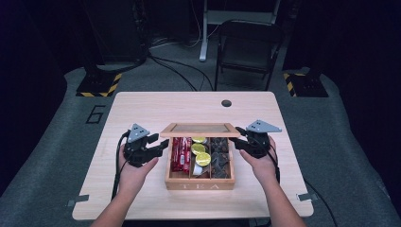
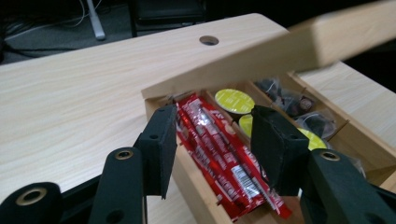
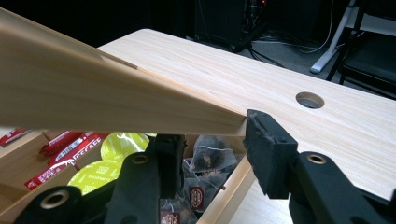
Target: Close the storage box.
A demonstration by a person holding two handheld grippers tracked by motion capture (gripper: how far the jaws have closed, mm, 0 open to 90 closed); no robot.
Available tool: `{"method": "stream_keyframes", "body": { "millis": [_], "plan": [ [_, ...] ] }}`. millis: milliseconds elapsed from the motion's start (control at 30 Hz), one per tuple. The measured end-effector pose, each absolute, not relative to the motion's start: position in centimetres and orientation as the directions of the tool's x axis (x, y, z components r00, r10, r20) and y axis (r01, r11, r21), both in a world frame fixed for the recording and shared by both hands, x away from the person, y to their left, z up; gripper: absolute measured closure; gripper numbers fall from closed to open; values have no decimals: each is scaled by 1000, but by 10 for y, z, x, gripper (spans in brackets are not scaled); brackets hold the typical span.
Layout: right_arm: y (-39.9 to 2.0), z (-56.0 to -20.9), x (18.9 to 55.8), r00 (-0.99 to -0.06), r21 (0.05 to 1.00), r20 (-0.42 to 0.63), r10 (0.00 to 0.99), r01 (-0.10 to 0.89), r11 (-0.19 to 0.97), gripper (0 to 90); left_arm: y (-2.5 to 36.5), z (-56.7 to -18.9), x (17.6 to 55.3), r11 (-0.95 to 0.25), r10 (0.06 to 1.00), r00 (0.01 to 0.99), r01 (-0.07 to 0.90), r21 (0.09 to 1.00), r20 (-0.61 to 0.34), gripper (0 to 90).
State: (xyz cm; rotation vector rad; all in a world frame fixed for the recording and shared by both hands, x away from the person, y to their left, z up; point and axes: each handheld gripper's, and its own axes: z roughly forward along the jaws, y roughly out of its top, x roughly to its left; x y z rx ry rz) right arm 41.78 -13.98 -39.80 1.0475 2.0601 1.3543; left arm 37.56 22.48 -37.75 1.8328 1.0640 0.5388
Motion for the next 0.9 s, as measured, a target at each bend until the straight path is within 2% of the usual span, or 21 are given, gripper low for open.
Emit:
{"method": "stream_keyframes", "body": {
  "millis": [300,500,667,900],
  "plan": [
    [-140,-401,415,-605,909,30,795,348,230,578,214,-367,369,-215,838,544,389,896,-35,549],
    [-141,-402,412,-607,909,31,794,348,230,579,212,-367,366,-239,844,537,386,891,-7,575],
    [-144,-404,411,-614,911,95,783,372,181,557,213,-368,365,-238,841,541,384,892,-8,576],
    [-141,-401,400,-617,907,69,784,366,208,518,216,-367,368,-239,829,558,387,891,-20,575]
  ]
}}
